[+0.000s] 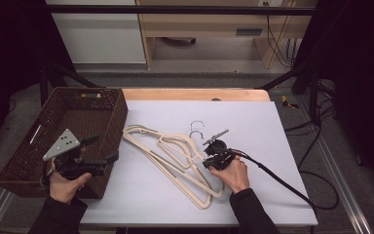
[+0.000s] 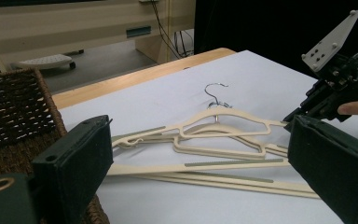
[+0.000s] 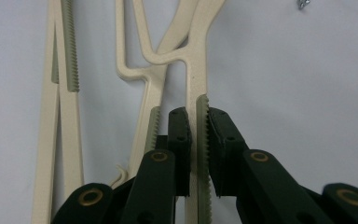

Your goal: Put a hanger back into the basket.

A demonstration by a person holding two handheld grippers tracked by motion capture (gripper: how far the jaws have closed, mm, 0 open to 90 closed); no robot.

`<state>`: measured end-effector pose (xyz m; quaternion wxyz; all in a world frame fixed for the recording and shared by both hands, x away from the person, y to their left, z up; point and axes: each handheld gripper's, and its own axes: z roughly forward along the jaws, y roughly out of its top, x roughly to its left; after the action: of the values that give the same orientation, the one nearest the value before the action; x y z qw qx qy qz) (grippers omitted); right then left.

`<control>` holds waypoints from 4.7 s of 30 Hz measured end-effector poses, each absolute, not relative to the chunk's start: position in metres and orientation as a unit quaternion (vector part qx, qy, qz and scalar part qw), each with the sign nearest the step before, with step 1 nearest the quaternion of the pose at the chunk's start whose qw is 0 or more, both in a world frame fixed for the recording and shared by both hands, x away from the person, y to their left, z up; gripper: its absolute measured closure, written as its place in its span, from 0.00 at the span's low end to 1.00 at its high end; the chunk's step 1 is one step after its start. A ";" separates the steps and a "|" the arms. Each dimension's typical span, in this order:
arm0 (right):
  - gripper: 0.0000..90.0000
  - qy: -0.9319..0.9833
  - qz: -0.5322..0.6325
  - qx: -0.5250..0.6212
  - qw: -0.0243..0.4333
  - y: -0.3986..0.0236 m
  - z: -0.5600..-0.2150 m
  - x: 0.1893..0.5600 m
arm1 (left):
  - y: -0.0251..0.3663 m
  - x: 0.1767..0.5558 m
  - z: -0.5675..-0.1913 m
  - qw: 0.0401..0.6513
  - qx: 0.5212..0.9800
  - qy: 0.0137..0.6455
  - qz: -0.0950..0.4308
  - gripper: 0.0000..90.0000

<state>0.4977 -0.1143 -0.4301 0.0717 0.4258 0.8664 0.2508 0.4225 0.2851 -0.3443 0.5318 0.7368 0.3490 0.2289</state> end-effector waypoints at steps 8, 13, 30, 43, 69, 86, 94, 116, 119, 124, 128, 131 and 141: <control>0.90 0.866 0.264 0.416 0.085 -0.125 -0.415 0.494 | 0.283 0.422 -0.344 0.531 0.739 0.348 0.225 0.07; 0.90 0.865 0.284 0.406 0.079 -0.136 -0.403 0.490 | 0.281 0.422 -0.343 0.530 0.742 0.344 0.224 0.07; 0.96 0.864 0.363 0.345 0.055 -0.160 -0.374 0.467 | 0.271 0.421 -0.343 0.523 0.755 0.331 0.217 0.08; 0.96 0.866 0.399 0.300 0.021 -0.169 -0.367 0.462 | 0.268 0.420 -0.339 0.519 0.766 0.314 0.214 0.09; 0.96 0.879 0.432 0.189 -0.071 -0.174 -0.359 0.442 | 0.216 0.439 -0.349 0.314 0.914 0.183 0.180 0.39; 0.96 0.879 0.440 0.162 -0.085 -0.178 -0.356 0.439 | 0.213 0.443 -0.360 0.287 0.933 0.151 0.155 0.78; 0.95 0.881 0.434 0.174 -0.070 -0.180 -0.356 0.444 | 0.217 0.432 -0.356 0.306 0.928 0.141 0.158 0.85; 0.79 0.868 0.442 0.225 0.013 -0.186 -0.360 0.453 | 0.213 0.402 -0.351 0.372 0.912 0.136 0.111 0.94; 0.73 0.858 0.454 0.236 0.028 -0.189 -0.360 0.453 | 0.210 0.398 -0.350 0.365 0.909 0.147 0.137 0.95; 0.61 0.836 0.476 0.264 0.065 -0.198 -0.363 0.453 | 0.215 0.400 -0.347 0.392 0.889 0.184 0.145 0.95; 0.48 0.810 0.499 0.294 0.092 -0.207 -0.367 0.450 | 0.217 0.401 -0.345 0.410 0.874 0.208 0.156 0.95; 0.36 0.790 0.515 0.310 0.122 -0.214 -0.371 0.446 | 0.220 0.402 -0.342 0.417 0.866 0.219 0.165 0.95; 0.13 0.739 0.534 0.374 0.169 -0.234 -0.379 0.437 | 0.244 0.407 -0.313 0.460 0.837 0.239 0.178 0.95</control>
<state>0.4369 -0.2337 -0.3786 0.1693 0.3742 0.7390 0.5340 0.4074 0.2438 -0.3132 0.4595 0.8368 0.2389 0.1775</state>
